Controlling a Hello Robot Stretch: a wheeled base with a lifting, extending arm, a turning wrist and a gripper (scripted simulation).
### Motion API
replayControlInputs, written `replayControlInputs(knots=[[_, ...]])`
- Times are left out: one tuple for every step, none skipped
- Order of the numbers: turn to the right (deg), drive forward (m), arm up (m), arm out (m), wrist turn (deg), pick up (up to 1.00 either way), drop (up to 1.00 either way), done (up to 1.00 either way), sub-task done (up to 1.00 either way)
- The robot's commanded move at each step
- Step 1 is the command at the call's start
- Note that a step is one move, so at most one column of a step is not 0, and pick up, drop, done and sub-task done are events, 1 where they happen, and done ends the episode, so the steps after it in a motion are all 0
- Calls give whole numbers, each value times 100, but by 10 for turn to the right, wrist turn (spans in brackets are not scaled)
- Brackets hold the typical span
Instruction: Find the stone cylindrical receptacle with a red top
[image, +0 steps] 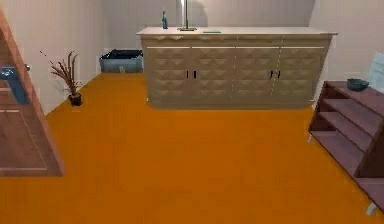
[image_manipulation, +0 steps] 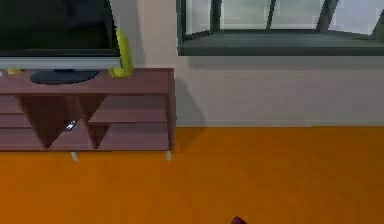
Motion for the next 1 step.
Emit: replayControlInputs(knots=[[-450,0,0,0,0,0,0,0,0]])
